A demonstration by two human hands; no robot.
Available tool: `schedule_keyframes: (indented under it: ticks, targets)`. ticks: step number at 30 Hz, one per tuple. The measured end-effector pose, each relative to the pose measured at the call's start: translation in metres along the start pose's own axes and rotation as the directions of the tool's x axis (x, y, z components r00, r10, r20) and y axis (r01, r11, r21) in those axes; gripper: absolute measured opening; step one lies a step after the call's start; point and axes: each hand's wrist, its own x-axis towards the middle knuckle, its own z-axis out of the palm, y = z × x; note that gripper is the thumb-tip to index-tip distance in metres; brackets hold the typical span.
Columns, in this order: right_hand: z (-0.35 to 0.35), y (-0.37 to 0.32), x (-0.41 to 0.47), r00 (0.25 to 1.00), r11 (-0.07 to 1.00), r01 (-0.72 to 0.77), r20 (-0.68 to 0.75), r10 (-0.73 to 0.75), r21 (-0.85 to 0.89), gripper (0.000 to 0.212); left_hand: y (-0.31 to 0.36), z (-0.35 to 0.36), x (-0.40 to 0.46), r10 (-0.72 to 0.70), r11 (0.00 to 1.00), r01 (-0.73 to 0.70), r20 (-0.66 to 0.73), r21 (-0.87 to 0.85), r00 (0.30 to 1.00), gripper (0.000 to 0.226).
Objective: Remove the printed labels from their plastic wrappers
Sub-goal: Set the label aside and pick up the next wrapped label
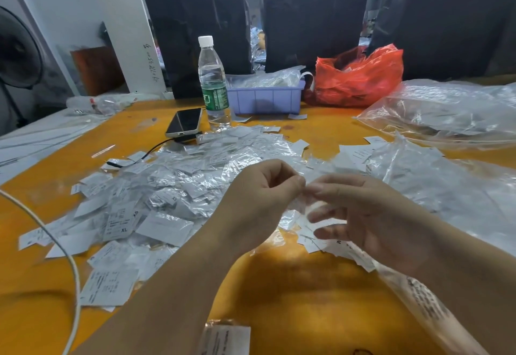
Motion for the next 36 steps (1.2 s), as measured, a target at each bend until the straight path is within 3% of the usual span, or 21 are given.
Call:
schedule_keyframes:
  ticks: [2,4,6,9,12,16,18,20,24,28,36]
  targets:
    - [-0.001,-0.003,0.000,0.984,0.991,0.090,-0.142,-0.104,-0.103,0.032,-0.001,-0.003,0.001,0.022,0.986,-0.025,0.022,0.163,1.000,0.017]
    - [-0.004,-0.005,-0.001,0.948,0.950,0.156,-0.230,-0.221,-0.271,0.040,-0.001,-0.006,0.000,0.023,0.976,-0.037,0.066,0.213,0.998,0.016]
    - [-0.003,-0.006,-0.004,0.946,0.910,0.193,-0.177,-0.272,-0.368,0.029,0.000,-0.007,-0.001,0.022,0.972,-0.044,0.094,0.231,0.995,0.017]
    - [-0.001,-0.003,-0.005,0.973,0.869,0.157,-0.075,-0.217,-0.469,0.015,0.000,-0.007,0.000,0.025,0.985,-0.042,0.108,0.167,0.994,0.020]
    - [-0.002,-0.003,-0.003,0.988,0.914,0.105,-0.064,-0.140,-0.392,0.013,0.000,-0.007,-0.001,0.010,0.996,-0.021,0.111,0.091,0.994,0.022]
    - [-0.004,-0.001,0.000,0.974,0.971,0.096,-0.180,-0.137,-0.220,0.017,0.000,-0.008,0.000,-0.032,0.999,0.029,0.112,0.029,0.993,0.029]
    - [-0.004,-0.001,0.000,0.968,0.978,0.110,-0.204,-0.146,-0.177,0.022,-0.003,-0.009,0.001,-0.037,0.999,0.032,0.119,0.044,0.992,0.019]
    - [-0.003,-0.001,0.000,0.973,0.975,0.112,-0.179,-0.147,-0.192,0.024,-0.005,-0.009,0.002,-0.032,0.997,0.025,0.106,0.069,0.994,0.011]
    - [0.001,0.002,-0.001,0.984,0.913,0.134,-0.057,-0.169,-0.384,0.019,-0.006,-0.008,0.001,-0.024,0.995,0.013,0.104,0.100,0.994,0.016]
    - [0.002,0.002,-0.001,0.992,0.943,0.126,0.021,-0.125,-0.307,0.005,-0.005,-0.009,0.000,-0.025,0.994,0.010,0.137,0.110,0.990,0.023]
    - [-0.003,0.003,0.000,0.994,0.987,0.100,-0.020,-0.103,-0.127,0.019,-0.002,-0.017,0.004,-0.050,0.983,0.043,-0.035,-0.178,0.998,0.010]
